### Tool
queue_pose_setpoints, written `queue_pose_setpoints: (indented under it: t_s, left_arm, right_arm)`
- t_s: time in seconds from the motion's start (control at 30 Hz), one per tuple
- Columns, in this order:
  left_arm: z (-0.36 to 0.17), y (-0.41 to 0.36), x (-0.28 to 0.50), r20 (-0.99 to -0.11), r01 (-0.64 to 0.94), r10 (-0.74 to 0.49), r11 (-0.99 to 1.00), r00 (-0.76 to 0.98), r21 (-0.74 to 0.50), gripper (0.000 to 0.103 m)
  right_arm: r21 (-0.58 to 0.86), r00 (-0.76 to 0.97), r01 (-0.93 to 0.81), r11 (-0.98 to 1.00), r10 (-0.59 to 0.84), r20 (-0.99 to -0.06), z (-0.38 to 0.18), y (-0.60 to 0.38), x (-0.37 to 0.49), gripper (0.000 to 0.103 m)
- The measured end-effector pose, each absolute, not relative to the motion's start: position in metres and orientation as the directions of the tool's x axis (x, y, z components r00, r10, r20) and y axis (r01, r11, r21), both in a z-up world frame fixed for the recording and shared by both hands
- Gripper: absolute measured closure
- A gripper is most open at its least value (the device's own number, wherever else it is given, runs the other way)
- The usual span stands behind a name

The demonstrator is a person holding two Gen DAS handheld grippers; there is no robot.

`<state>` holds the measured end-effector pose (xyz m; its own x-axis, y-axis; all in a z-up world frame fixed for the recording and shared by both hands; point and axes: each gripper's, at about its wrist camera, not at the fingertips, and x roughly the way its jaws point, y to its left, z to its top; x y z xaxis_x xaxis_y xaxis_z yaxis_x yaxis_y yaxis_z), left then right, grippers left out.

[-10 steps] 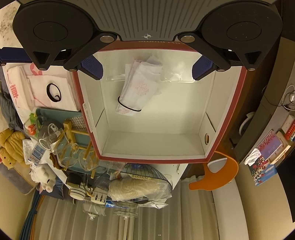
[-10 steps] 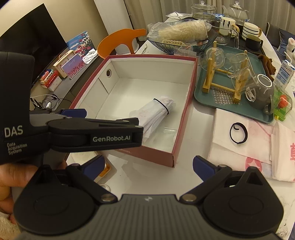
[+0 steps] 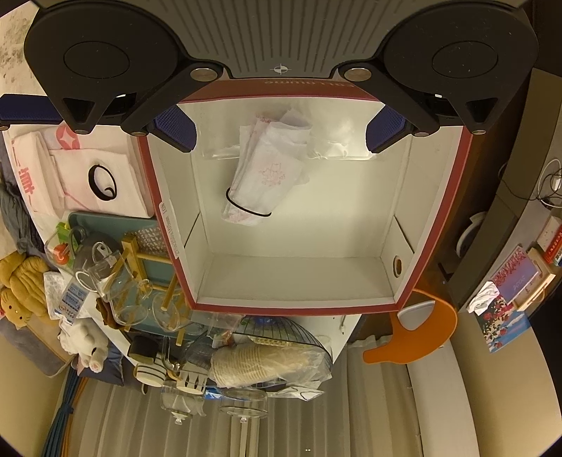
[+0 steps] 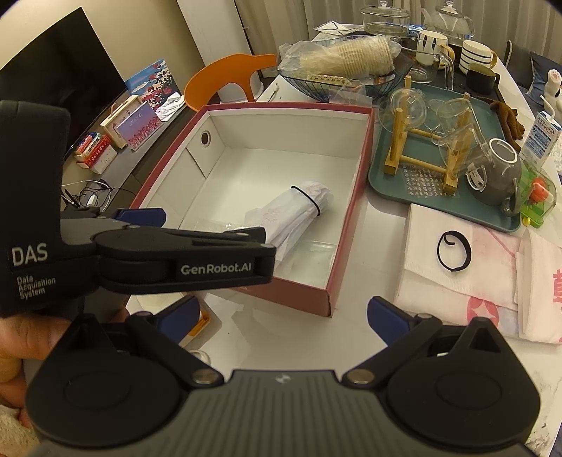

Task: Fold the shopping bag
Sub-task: 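Reach both grippers into the red box toward the rolled white bag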

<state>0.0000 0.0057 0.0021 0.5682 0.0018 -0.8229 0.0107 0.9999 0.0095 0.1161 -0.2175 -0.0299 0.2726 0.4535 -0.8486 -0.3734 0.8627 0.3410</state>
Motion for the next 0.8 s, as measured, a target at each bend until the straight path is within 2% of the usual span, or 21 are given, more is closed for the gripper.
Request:
queue_pose_setpoints:
  t_s: [0.43, 0.6, 0.67, 0.73, 0.8]
  left_arm:
    - [0.009, 0.036, 0.029, -0.819, 0.039, -0.02, 0.999, 0.573, 0.003, 0.0]
    - [-0.012, 0.038, 0.068, -0.854, 0.122, 0.011, 0.989, 0.52, 0.087, 0.0]
    - [-0.025, 0.033, 0.081, -0.881, 0.161, -0.015, 0.984, 0.473, 0.069, 0.006]
    - [-0.039, 0.029, 0.09, -0.906, 0.178, -0.068, 0.984, 0.418, 0.008, 0.008]
    - [-0.053, 0.025, 0.098, -0.926, 0.187, -0.113, 0.981, 0.361, -0.047, 0.02]
  right_arm:
    - [0.344, 0.256, -0.371, 0.862, 0.451, -0.855, -0.036, -0.224, 0.112, 0.0]
    - [0.356, 0.238, -0.34, 0.87, 0.446, -0.863, -0.048, -0.232, 0.113, 0.0]
    - [0.357, 0.24, -0.336, 0.871, 0.446, -0.862, -0.049, -0.234, 0.114, 0.0]
    - [0.356, 0.247, -0.33, 0.875, 0.444, -0.861, -0.05, -0.237, 0.115, 0.0]
    - [0.358, 0.25, -0.314, 0.879, 0.44, -0.862, -0.051, -0.242, 0.117, 0.0]
